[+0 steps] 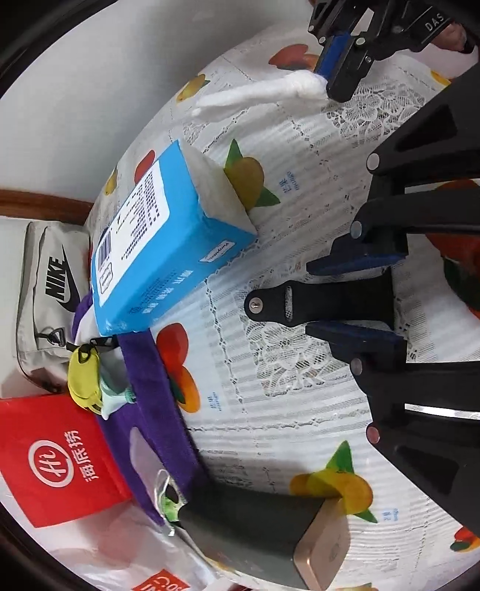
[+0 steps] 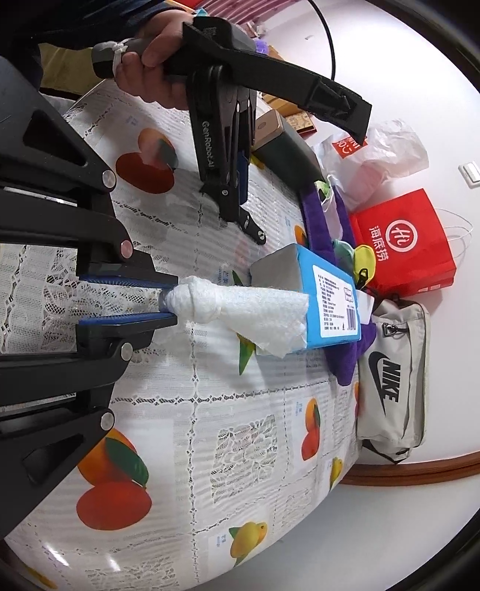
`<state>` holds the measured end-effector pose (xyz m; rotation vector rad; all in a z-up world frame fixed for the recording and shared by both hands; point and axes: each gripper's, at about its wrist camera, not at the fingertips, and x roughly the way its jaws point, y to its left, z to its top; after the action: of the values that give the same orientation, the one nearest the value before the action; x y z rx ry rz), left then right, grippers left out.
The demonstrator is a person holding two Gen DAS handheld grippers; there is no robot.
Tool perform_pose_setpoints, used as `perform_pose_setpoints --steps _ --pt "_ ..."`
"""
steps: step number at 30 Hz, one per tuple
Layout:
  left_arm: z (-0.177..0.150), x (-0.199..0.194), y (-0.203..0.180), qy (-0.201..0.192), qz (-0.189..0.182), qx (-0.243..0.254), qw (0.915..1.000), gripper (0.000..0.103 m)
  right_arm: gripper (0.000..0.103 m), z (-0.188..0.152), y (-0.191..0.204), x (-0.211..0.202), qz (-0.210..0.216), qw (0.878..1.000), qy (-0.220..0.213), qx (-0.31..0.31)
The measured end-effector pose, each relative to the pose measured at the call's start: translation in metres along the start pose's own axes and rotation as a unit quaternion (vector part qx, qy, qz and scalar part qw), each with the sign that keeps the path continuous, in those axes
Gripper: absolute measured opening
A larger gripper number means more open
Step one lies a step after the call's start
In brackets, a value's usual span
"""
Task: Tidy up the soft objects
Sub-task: 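Carry the black strap with the left gripper while the right carries the tissue toward the towel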
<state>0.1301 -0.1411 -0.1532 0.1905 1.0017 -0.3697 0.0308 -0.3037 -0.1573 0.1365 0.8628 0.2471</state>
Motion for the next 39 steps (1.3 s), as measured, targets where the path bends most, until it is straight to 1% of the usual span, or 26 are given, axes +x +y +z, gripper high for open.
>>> perform_pose_setpoints --steps 1,7,15,20,28,33,39 --pt "0.0 0.0 0.0 -0.002 0.001 0.001 1.0 0.02 0.013 0.0 0.001 0.0 0.0 1.0 0.0 -0.001" --pt "-0.005 -0.009 0.009 -0.003 -0.014 -0.017 0.9997 0.02 0.013 0.001 0.012 -0.006 -0.011 1.0 -0.001 -0.011" --pt "-0.034 -0.036 0.032 -0.01 -0.009 -0.043 0.999 0.02 0.013 -0.002 0.024 -0.01 -0.023 0.999 0.001 -0.024" --pt "-0.05 -0.056 0.055 -0.023 0.001 -0.071 0.9972 0.02 0.013 0.0 0.029 -0.018 -0.029 0.999 -0.006 -0.027" --pt "-0.068 -0.088 0.095 -0.048 0.019 -0.121 0.9913 0.02 0.013 0.008 0.039 -0.033 -0.033 0.999 -0.02 -0.032" --pt "-0.07 -0.106 0.114 -0.064 0.032 -0.141 0.9874 0.02 0.013 0.019 0.041 -0.04 -0.033 0.999 -0.026 -0.028" --pt "-0.067 -0.127 0.13 -0.084 0.039 -0.159 0.983 0.02 0.013 0.034 0.044 -0.046 -0.03 0.998 -0.035 -0.032"
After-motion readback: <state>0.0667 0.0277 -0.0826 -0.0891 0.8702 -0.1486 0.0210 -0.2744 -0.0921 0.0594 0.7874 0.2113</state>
